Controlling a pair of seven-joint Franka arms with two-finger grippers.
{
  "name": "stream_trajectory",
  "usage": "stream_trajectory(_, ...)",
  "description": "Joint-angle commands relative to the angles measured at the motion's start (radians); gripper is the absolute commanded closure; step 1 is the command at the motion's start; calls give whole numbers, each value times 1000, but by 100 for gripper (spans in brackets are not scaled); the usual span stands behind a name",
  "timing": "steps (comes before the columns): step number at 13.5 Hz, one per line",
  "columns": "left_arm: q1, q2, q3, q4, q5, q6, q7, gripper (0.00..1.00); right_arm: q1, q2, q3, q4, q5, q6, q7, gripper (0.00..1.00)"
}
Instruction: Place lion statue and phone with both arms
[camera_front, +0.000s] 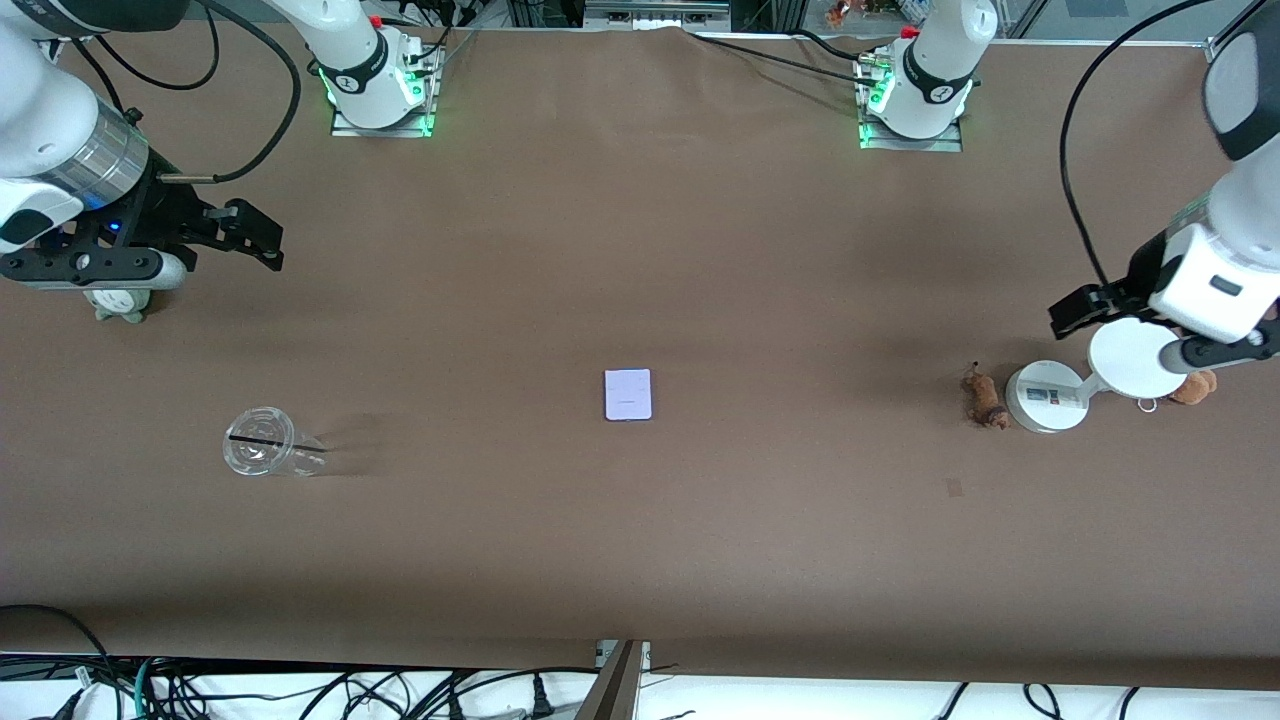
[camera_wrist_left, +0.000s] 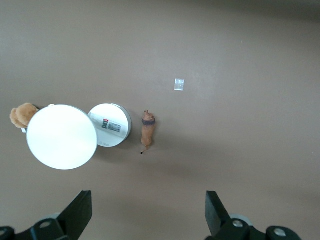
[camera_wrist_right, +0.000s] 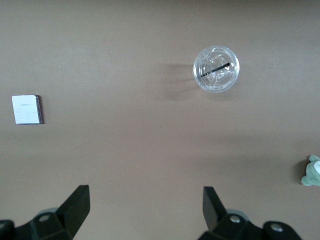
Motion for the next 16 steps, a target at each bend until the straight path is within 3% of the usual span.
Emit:
stream_trajectory(1,18,-35,15,10,-12,-37,9,0,-7,7,2,18,9,-3,-13,0)
stream_trajectory(16,18,-60,29,7,-21,-116,101,0,-7,7,2,19,9,-3,-13,0)
